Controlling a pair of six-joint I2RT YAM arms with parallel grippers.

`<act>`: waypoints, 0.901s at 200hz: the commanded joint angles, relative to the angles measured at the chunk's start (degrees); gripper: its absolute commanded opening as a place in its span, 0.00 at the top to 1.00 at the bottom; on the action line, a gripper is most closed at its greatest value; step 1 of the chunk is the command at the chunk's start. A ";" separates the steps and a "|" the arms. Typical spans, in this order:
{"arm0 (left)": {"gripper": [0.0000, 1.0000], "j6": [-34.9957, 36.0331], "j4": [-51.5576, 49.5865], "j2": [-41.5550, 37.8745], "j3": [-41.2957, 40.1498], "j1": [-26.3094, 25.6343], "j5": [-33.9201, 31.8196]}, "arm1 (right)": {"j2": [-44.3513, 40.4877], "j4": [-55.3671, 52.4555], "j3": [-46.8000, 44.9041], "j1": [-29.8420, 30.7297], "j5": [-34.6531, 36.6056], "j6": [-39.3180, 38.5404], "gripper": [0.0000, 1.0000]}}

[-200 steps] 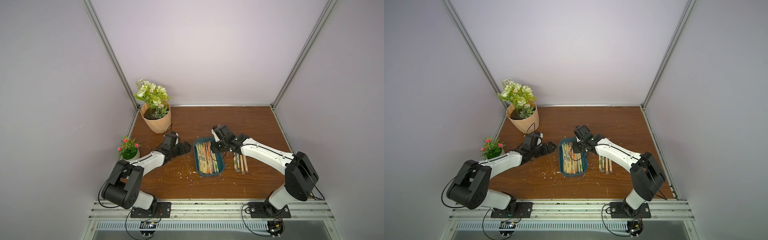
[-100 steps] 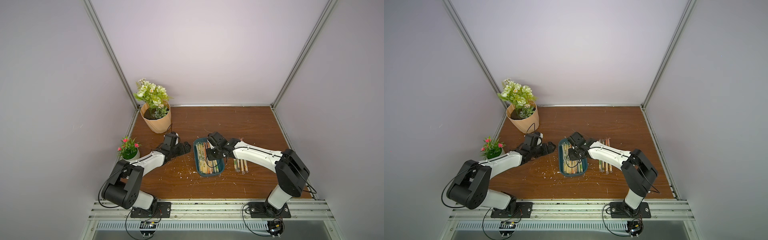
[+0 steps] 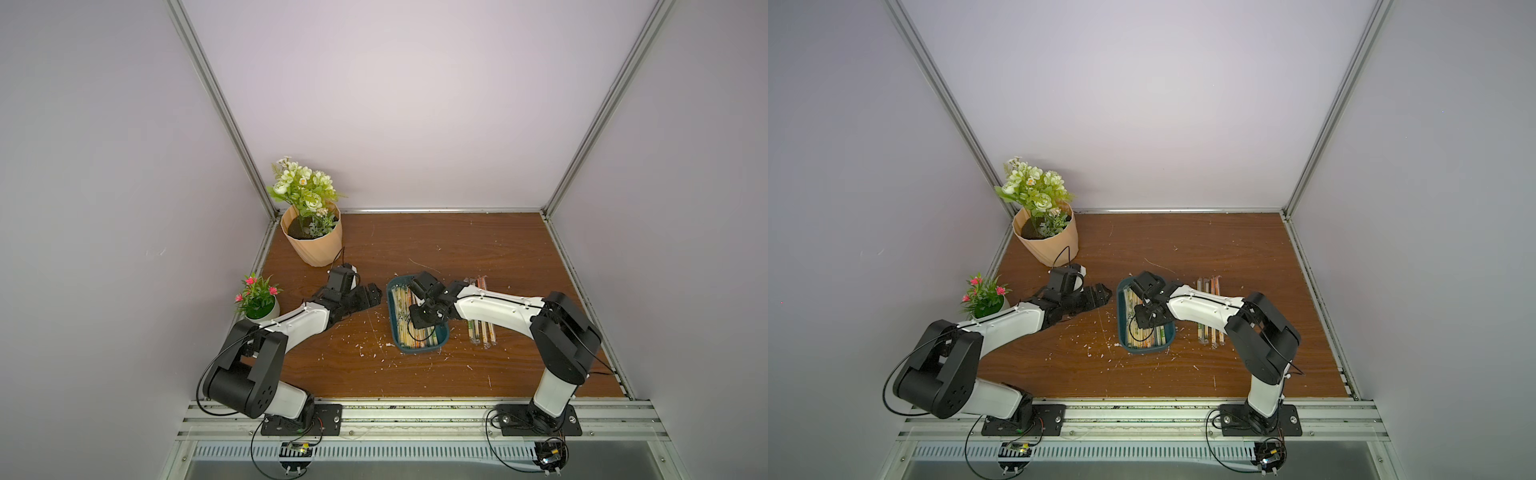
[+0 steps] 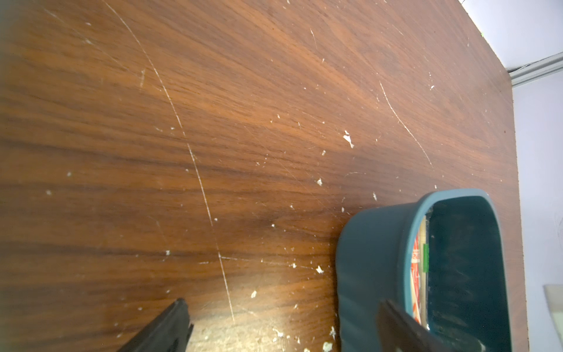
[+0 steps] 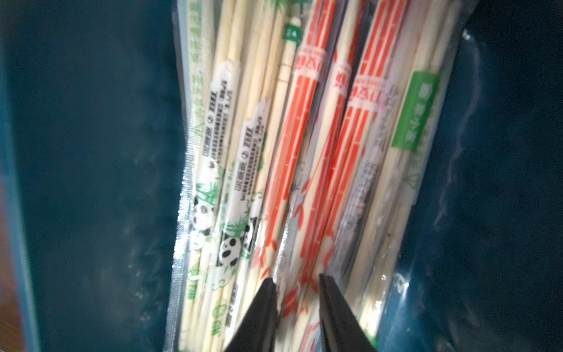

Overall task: Take the paired disposable chopsticks out of the storage box
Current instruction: Pick up the paired disposable chopsticks from the storage box.

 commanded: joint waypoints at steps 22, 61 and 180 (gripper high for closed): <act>0.02 0.23 0.88 -0.03 -0.56 0.60 -0.03 | 0.61 -1.19 1.45 0.61 1.17 0.71 0.74; 0.02 0.19 1.05 -0.03 -0.77 0.61 0.15 | 0.51 -1.80 1.87 0.74 1.33 0.70 0.87; 0.02 0.46 0.13 -1.00 -0.08 0.61 0.53 | -5.61 -7.29 4.08 -2.24 6.46 0.32 0.98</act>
